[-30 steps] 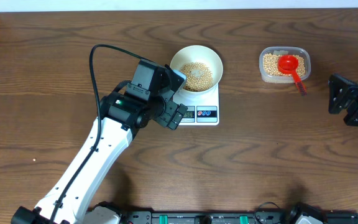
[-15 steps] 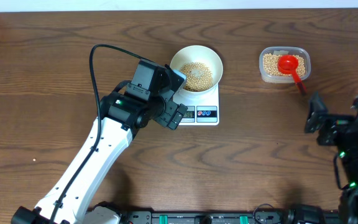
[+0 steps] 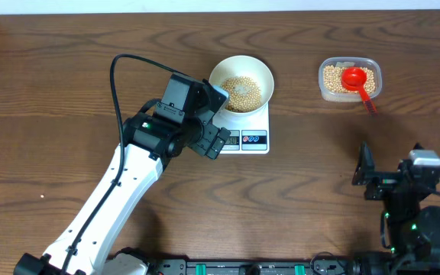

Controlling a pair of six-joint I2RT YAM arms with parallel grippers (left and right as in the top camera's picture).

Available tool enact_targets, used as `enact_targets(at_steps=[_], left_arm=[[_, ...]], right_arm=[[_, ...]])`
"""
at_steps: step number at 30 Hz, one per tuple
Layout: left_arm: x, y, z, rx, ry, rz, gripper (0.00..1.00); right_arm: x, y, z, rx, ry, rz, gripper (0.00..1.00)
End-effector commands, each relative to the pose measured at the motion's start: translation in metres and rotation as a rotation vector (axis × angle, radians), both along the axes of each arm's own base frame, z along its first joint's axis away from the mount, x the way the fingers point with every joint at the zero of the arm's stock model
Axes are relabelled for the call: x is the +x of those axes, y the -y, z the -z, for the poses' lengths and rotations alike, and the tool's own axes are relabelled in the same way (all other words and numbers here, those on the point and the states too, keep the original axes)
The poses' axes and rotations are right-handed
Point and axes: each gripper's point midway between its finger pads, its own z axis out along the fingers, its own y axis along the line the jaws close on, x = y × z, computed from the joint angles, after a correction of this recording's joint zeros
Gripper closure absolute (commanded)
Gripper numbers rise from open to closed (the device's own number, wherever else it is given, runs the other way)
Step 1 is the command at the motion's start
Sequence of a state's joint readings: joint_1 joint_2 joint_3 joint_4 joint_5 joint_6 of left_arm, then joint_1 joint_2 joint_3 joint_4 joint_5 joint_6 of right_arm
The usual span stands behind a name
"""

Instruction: Scoop item into bowl and weigh 50g on scale

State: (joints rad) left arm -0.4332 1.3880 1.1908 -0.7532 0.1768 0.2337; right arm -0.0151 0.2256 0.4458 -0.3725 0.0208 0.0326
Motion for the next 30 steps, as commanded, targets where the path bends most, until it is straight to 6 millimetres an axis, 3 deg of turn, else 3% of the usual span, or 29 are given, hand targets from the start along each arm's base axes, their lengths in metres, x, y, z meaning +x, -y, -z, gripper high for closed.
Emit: enact_targets(at_steps=[1,8,21,26,30], left_arm=[[0.001,-0.001,0.001,0.010,-0.001,-0.004,0.07],[0.001,-0.001,0.001,0.010,-0.001,-0.004,0.07],[0.001,-0.001,0.001,0.010,-0.001,-0.004,0.07],[0.001,-0.001,0.001,0.010,-0.001,-0.004,0.07],[0.001,-0.001,0.001,0.010,-0.001,-0.004,0.07]], right_arm=[[-0.005,0.000,0.010,-0.014,0.029,0.002,0.01],[-0.007,0.000,0.031,-0.014,0.085,0.002,0.01],[0.015,-0.008,0.060,-0.010,0.201,-0.031,0.01],[0.015,-0.012,0.062,-0.009,0.193,-0.053,0.01],[0.015,-0.012,0.085,-0.009,0.101,-0.053,0.01]])
